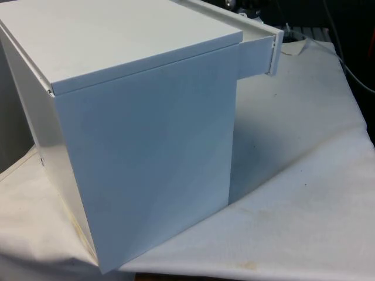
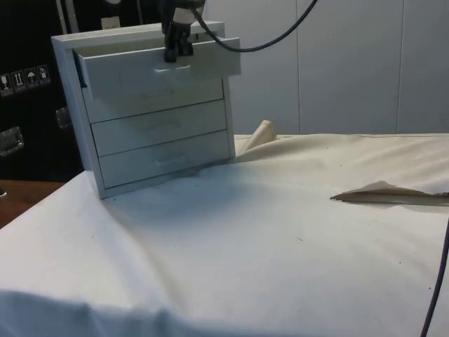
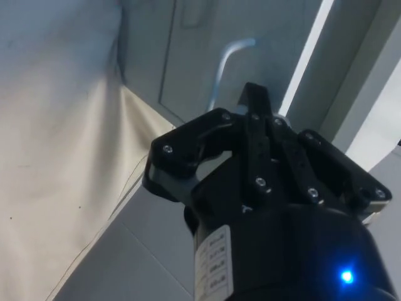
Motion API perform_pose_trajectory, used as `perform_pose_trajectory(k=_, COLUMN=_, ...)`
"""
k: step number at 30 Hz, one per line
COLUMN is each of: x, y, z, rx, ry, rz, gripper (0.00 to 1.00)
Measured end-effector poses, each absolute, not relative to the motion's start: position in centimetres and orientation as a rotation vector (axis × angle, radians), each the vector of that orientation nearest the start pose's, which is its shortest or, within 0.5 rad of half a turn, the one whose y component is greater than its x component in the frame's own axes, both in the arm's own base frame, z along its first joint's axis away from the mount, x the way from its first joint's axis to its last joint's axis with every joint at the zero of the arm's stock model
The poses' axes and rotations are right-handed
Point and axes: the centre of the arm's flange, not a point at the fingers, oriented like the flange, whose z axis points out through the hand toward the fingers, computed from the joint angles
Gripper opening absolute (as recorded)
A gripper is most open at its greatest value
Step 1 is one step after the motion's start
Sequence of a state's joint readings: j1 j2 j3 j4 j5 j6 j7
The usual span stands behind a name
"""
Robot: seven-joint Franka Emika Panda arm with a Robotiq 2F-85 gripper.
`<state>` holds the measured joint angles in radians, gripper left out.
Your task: Open the drawer, then close it.
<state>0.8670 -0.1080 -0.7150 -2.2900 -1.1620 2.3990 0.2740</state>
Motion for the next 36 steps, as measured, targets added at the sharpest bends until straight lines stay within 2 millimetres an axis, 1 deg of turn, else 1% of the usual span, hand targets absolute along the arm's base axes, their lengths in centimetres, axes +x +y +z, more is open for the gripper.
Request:
perform_pose_trajectory(k=5, x=53.1, y=5.4, z=41.2, rx=2.240, ry=0.795, rz=0.458, gripper=0.00)
perform_pose_trajectory(k=9, x=53.7, y=4.8, z=41.4, rx=2.236, ry=0.788, rz=0.470, gripper=0.00)
perform_pose_trajectory(k=17, x=55.9, y=2.5, z=41.4, rx=2.218, ry=0.764, rz=0.502, gripper=0.00)
perform_pose_trajectory(k=20, x=56.1, y=2.3, z=41.4, rx=2.216, ry=0.762, rz=0.503, gripper=0.00)
perform_pose_trajectory(k=24, x=57.0, y=1.3, z=41.5, rx=2.203, ry=0.749, rz=0.516, gripper=0.00)
perform_pose_trajectory(k=33, x=58.2, y=0.1, z=41.5, rx=2.193, ry=0.726, rz=0.534, gripper=0.00)
perform_pose_trajectory(k=36, x=58.2, y=0.5, z=41.8, rx=2.195, ry=0.730, rz=0.545, gripper=0.00)
